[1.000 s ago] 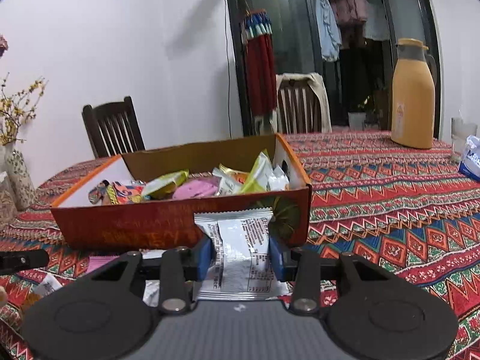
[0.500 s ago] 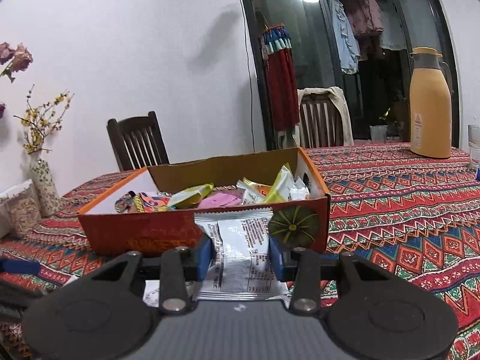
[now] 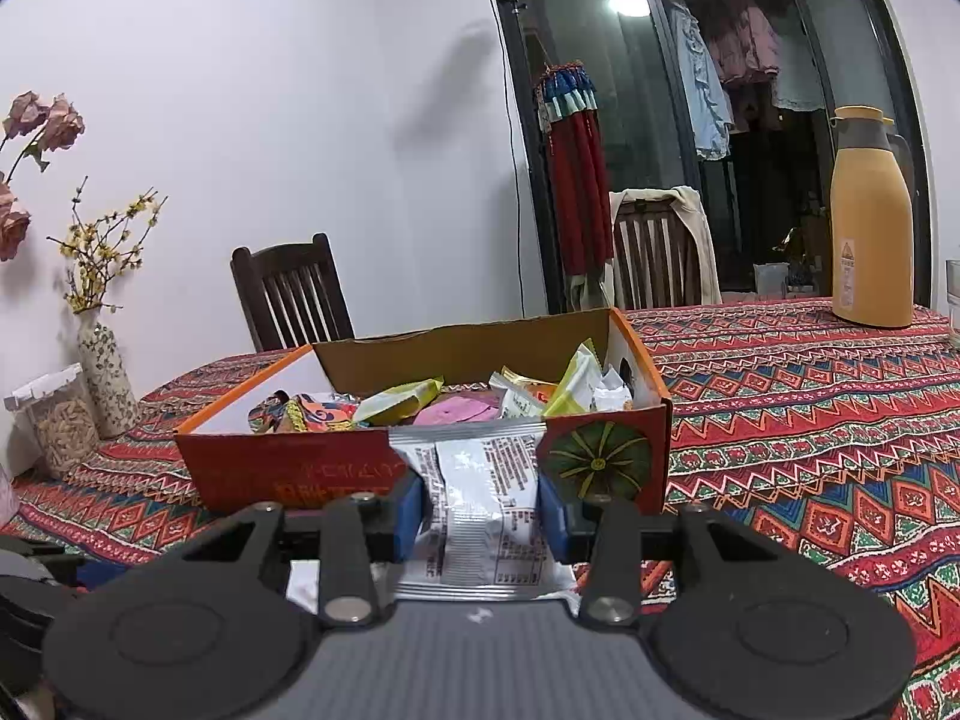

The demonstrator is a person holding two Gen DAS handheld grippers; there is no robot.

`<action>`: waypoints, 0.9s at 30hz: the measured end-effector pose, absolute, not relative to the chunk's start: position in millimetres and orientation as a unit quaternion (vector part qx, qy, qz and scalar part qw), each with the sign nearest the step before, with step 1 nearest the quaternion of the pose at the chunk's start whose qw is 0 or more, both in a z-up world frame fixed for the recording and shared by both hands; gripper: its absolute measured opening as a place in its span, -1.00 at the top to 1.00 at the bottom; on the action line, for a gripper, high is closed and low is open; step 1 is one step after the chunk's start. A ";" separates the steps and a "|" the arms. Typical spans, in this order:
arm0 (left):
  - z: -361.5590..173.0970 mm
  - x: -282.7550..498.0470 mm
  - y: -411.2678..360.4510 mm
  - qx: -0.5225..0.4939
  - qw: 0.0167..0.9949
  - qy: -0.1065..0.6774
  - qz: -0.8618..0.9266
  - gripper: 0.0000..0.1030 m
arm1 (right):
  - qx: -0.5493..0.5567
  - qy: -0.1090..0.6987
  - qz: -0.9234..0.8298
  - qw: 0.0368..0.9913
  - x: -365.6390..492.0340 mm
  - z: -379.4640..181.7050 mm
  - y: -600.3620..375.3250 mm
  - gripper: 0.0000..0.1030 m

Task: Organize snacks
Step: 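Lift the white wrapper with the right tool while the left tool grasps the oat crisp packet, then carry the white wrapper and oat crisp packet over the box with both tools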

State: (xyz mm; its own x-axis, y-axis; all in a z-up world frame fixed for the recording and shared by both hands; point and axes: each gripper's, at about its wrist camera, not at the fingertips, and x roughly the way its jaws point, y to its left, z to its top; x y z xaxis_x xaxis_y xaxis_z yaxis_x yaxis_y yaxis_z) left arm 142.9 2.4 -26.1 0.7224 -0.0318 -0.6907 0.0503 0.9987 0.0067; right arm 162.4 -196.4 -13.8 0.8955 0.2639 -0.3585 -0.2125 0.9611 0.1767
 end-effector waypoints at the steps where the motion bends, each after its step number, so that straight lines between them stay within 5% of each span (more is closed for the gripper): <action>1: -24.9 141.4 1.5 0.010 0.929 0.369 -0.028 -0.22 | 0.066 0.193 0.122 0.971 162.7 -13.9 -196.2 0.23; 5: -24.4 137.3 -1.6 0.006 0.931 0.362 -0.036 -0.07 | 0.065 0.195 0.121 0.971 163.5 -14.7 -195.2 0.23; 27: 30.8 116.5 5.1 -0.028 0.963 0.266 -0.028 -0.05 | 0.074 0.144 0.102 0.982 152.9 -2.8 -200.3 0.23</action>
